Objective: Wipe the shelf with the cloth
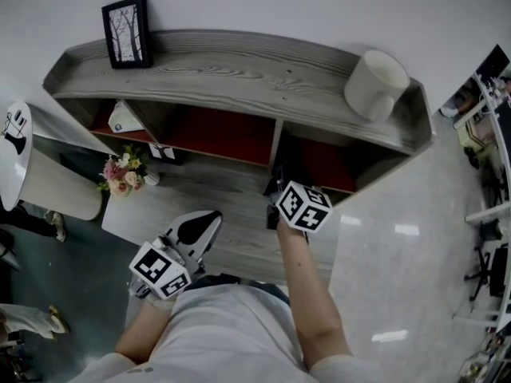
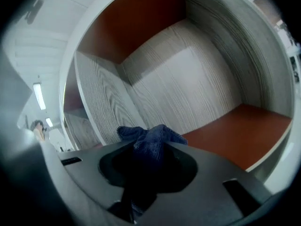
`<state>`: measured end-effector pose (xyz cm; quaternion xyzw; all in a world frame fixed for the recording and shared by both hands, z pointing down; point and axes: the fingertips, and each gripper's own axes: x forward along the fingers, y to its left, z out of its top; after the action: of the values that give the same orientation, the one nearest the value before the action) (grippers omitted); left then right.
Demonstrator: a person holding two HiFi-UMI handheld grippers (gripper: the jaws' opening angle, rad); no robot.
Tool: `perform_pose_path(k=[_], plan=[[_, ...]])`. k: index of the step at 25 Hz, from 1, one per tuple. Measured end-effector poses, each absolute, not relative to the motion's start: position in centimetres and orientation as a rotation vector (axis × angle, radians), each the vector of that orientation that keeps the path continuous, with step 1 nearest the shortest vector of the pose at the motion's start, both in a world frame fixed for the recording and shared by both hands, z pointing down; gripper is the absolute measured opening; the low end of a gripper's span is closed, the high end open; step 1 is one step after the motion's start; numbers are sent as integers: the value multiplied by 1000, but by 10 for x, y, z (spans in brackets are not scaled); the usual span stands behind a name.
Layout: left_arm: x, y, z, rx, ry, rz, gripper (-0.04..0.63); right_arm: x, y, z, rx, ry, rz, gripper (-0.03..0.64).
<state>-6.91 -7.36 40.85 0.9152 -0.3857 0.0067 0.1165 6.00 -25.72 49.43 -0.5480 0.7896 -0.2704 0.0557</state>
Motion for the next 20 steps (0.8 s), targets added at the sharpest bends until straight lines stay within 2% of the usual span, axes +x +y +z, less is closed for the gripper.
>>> perform_pose_path(k=[3,10,16,20], plan=[[-65,-74,407,2687,-1120,17,15,59,-253,504,-1829,2641,-641,97],[-65,-76,411,2673,-1129,21,15,55,-259,508,-2072,3103,137,98],[-66,-78,414,2662,-1137,22,15,53,-272,517,-2107,3230,487,100],[-65,-80,414,2658,-1138,19,15,50,-275,520,-2111,3215,541,97]])
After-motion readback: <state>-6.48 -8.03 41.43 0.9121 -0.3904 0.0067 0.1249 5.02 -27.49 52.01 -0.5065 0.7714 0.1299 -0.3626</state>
